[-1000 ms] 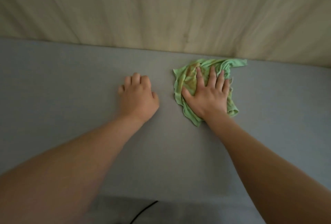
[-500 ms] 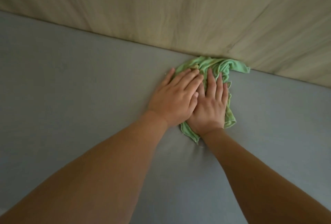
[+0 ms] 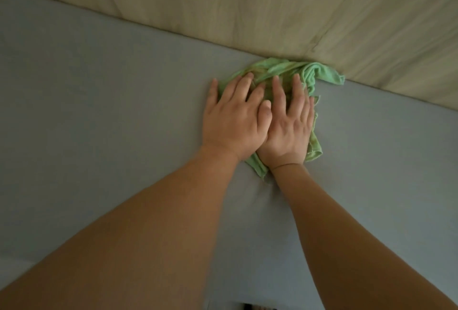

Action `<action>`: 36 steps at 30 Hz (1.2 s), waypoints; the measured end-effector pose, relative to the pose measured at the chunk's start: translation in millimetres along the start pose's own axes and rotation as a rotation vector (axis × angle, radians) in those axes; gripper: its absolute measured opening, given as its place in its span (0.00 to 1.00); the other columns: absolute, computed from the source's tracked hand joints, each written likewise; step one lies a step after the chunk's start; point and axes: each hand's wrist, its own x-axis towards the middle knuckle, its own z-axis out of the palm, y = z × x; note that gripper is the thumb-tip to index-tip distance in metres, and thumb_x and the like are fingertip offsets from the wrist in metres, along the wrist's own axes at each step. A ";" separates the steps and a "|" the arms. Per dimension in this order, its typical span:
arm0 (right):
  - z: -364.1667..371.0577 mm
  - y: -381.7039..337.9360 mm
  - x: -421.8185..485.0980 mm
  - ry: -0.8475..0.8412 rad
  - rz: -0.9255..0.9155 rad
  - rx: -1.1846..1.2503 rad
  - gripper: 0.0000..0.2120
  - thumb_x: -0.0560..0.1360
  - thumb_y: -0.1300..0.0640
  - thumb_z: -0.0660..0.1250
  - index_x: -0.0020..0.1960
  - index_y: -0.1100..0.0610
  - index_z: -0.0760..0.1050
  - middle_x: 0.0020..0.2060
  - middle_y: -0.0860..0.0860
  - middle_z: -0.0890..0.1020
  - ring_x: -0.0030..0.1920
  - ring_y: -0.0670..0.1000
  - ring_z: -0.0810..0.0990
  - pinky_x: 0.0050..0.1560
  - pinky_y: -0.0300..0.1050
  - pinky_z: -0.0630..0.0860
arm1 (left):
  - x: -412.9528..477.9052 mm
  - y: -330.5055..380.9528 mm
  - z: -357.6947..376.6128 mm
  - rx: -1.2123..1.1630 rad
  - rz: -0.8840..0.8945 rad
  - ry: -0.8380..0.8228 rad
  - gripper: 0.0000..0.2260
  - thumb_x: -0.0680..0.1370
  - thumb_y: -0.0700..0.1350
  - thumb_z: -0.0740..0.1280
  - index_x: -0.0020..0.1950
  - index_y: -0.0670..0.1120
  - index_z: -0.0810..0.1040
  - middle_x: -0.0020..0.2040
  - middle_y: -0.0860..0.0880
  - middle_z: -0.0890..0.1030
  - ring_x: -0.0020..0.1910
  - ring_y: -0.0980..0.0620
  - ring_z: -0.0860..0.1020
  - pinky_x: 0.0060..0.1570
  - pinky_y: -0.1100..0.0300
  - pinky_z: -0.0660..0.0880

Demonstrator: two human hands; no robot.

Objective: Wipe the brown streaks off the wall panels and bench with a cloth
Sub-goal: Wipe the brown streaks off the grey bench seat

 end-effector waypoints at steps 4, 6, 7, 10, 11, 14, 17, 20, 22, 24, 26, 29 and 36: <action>-10.8 -3.0 0.7 -0.080 -0.045 0.099 0.30 0.83 0.41 0.47 0.81 0.50 0.65 0.81 0.54 0.64 0.82 0.59 0.55 0.82 0.58 0.50 | -17.1 0.8 -10.8 0.003 -0.097 0.005 0.28 0.82 0.58 0.47 0.65 0.50 0.82 0.74 0.48 0.76 0.73 0.48 0.71 0.76 0.38 0.57; -16.1 -10.6 5.6 -0.130 -0.028 0.162 0.30 0.83 0.43 0.48 0.81 0.52 0.65 0.80 0.53 0.65 0.82 0.57 0.56 0.82 0.56 0.51 | -27.4 -14.9 -19.3 0.060 -0.086 -0.007 0.27 0.83 0.58 0.47 0.69 0.51 0.80 0.74 0.48 0.75 0.73 0.48 0.71 0.77 0.37 0.56; -16.4 -18.5 8.4 -0.165 -0.048 0.145 0.30 0.82 0.44 0.50 0.81 0.53 0.64 0.80 0.53 0.65 0.82 0.56 0.55 0.82 0.56 0.51 | -35.1 -28.4 -24.6 0.101 -0.086 -0.018 0.26 0.83 0.57 0.48 0.73 0.52 0.77 0.75 0.48 0.74 0.74 0.47 0.70 0.77 0.37 0.56; -8.6 -57.0 23.3 -0.293 -0.219 0.046 0.30 0.83 0.44 0.51 0.83 0.54 0.60 0.82 0.53 0.61 0.83 0.57 0.52 0.82 0.55 0.48 | -53.4 -67.4 -39.2 0.209 -0.134 -0.082 0.24 0.84 0.55 0.54 0.79 0.52 0.68 0.79 0.47 0.67 0.78 0.46 0.65 0.78 0.37 0.53; -1.9 -77.0 28.0 -0.343 -0.290 0.026 0.30 0.84 0.44 0.50 0.83 0.53 0.58 0.83 0.52 0.59 0.83 0.57 0.50 0.83 0.55 0.47 | -57.9 -80.8 -45.9 0.219 -0.191 -0.107 0.24 0.84 0.53 0.54 0.81 0.52 0.65 0.81 0.46 0.65 0.80 0.46 0.62 0.78 0.38 0.52; 14.0 -140.3 26.7 -0.453 -0.456 -0.026 0.30 0.85 0.41 0.47 0.85 0.50 0.51 0.84 0.49 0.53 0.84 0.55 0.44 0.82 0.53 0.40 | -72.2 -119.1 -69.8 0.239 -0.400 -0.153 0.24 0.86 0.48 0.52 0.83 0.50 0.58 0.83 0.45 0.57 0.82 0.45 0.56 0.78 0.38 0.51; 15.6 -175.5 -16.5 -0.494 -0.598 -0.052 0.31 0.84 0.40 0.44 0.85 0.48 0.49 0.84 0.48 0.50 0.84 0.54 0.42 0.82 0.54 0.39 | -111.1 -143.2 -86.4 0.234 -0.513 -0.231 0.24 0.87 0.46 0.49 0.84 0.48 0.53 0.85 0.44 0.51 0.83 0.45 0.51 0.80 0.42 0.49; 0.3 -172.1 -73.4 -0.540 -0.698 -0.056 0.30 0.85 0.41 0.42 0.85 0.49 0.48 0.84 0.48 0.49 0.84 0.54 0.40 0.82 0.54 0.37 | -164.2 -132.5 -89.7 0.222 -0.558 -0.327 0.25 0.87 0.46 0.49 0.85 0.46 0.50 0.85 0.44 0.49 0.84 0.44 0.48 0.81 0.47 0.46; -15.5 -157.7 -105.1 -0.564 -0.719 -0.067 0.30 0.85 0.42 0.42 0.85 0.50 0.48 0.84 0.49 0.49 0.84 0.55 0.40 0.82 0.55 0.38 | -195.7 -111.5 -89.0 0.211 -0.572 -0.369 0.26 0.87 0.47 0.49 0.85 0.44 0.48 0.85 0.43 0.48 0.84 0.43 0.48 0.82 0.47 0.46; -34.4 -138.7 -136.0 -0.599 -0.747 -0.078 0.30 0.86 0.43 0.43 0.85 0.51 0.48 0.84 0.49 0.48 0.84 0.55 0.40 0.82 0.57 0.40 | -226.4 -83.4 -90.2 0.208 -0.575 -0.425 0.26 0.87 0.48 0.49 0.84 0.43 0.47 0.85 0.42 0.48 0.84 0.43 0.47 0.82 0.46 0.45; -49.4 -115.1 -158.1 -0.656 -0.791 -0.096 0.30 0.86 0.41 0.44 0.85 0.50 0.48 0.84 0.50 0.48 0.84 0.56 0.40 0.82 0.58 0.41 | -249.8 -60.4 -93.5 0.209 -0.532 -0.483 0.27 0.86 0.50 0.45 0.84 0.42 0.48 0.84 0.40 0.49 0.84 0.42 0.46 0.82 0.46 0.44; -58.0 -94.0 -145.5 -0.698 -0.778 -0.112 0.32 0.83 0.33 0.45 0.84 0.41 0.48 0.84 0.50 0.44 0.84 0.58 0.45 0.82 0.58 0.42 | -261.0 -60.4 -102.5 0.236 -0.435 -0.494 0.35 0.80 0.58 0.38 0.84 0.41 0.49 0.84 0.38 0.49 0.83 0.40 0.47 0.82 0.45 0.43; -39.5 -104.5 -133.8 -0.533 -0.483 -0.103 0.37 0.79 0.27 0.47 0.84 0.39 0.45 0.84 0.48 0.45 0.84 0.56 0.42 0.82 0.55 0.41 | -250.0 -78.7 -81.2 0.193 -0.466 -0.354 0.31 0.86 0.61 0.48 0.85 0.48 0.46 0.85 0.41 0.46 0.83 0.38 0.44 0.81 0.44 0.43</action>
